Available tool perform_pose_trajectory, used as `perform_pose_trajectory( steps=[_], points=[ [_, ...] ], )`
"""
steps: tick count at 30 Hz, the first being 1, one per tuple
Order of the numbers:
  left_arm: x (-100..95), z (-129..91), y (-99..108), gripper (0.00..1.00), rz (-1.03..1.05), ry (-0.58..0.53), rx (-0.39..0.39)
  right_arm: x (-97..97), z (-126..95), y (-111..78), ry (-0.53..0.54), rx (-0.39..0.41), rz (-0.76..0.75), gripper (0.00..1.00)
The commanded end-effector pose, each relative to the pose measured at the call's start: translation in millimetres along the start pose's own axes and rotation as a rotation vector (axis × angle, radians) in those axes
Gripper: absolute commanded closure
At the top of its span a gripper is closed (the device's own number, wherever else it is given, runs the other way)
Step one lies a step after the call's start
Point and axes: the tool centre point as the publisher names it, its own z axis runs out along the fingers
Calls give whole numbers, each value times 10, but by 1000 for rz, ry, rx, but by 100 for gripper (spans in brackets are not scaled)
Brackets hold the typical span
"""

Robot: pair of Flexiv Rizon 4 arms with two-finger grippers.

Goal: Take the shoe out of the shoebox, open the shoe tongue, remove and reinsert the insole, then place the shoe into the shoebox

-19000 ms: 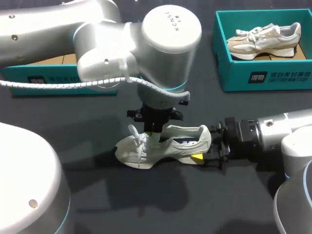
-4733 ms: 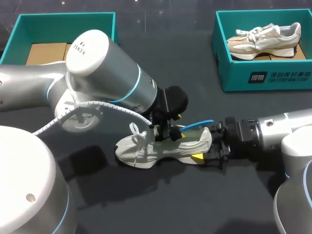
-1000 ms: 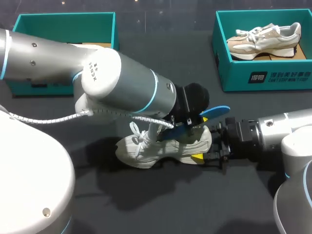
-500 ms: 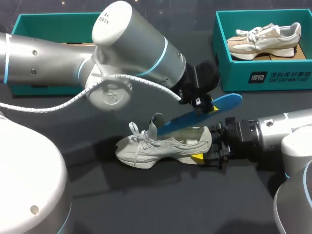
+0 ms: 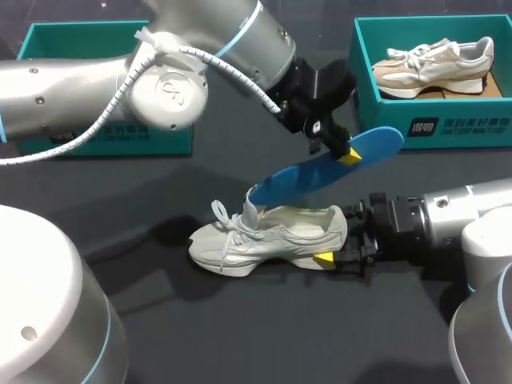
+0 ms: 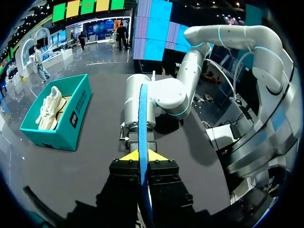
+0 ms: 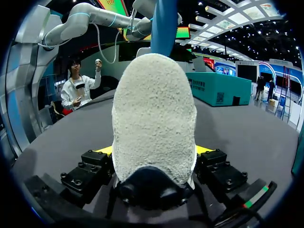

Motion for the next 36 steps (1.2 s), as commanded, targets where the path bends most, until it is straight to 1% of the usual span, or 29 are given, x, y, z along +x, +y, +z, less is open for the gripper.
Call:
perform_pose_trajectory(
  steps=[1, 7, 9, 11, 12, 14, 15, 17, 22, 23, 24, 26, 28, 29, 36],
  points=[
    [-3, -32, 11, 100, 1, 7, 0, 6, 5, 17, 0, 5, 1, 100],
    [-3, -32, 11, 100, 1, 7, 0, 6, 5, 17, 0, 5, 1, 100],
    [38, -100, -2, 100, -6, 18, 85, 6, 5, 17, 0, 5, 1, 100],
    [91, -160, -56, 100, -3, -24, 114, 6, 5, 17, 0, 5, 1, 100],
    [124, -200, -86, 100, 1, -19, 139, 6, 5, 17, 0, 5, 1, 100],
    [187, -247, -144, 100, 1, -48, 153, 6, 5, 17, 0, 5, 1, 100],
    [220, -289, -174, 100, -10, -34, 176, 6, 5, 17, 0, 5, 1, 100],
    [277, -358, -227, 100, -22, -57, 185, 6, 5, 17, 0, 5, 1, 100],
    [385, -631, -287, 100, -64, -86, 250, 6, 5, 17, 0, 5, 1, 100],
    [392, -735, -295, 100, -88, -98, 277, 6, 5, 17, 0, 5, 1, 100],
    [395, -791, -301, 100, -107, -90, 307, 6, 5, 17, 0, 5, 1, 100],
    [412, -1015, -329, 100, -154, -86, 398, 6, 5, 17, 0, 5, 1, 100],
    [422, -1150, -359, 100, -175, -99, 442, 6, 5, 17, 0, 5, 1, 100],
    [434, -1251, -385, 100, -176, -90, 468, 6, 5, 17, 0, 5, 1, 100],
    [434, -1251, -385, 100, -176, -90, 468, 6, 5, 17, 0, 5, 1, 100]
  ],
)
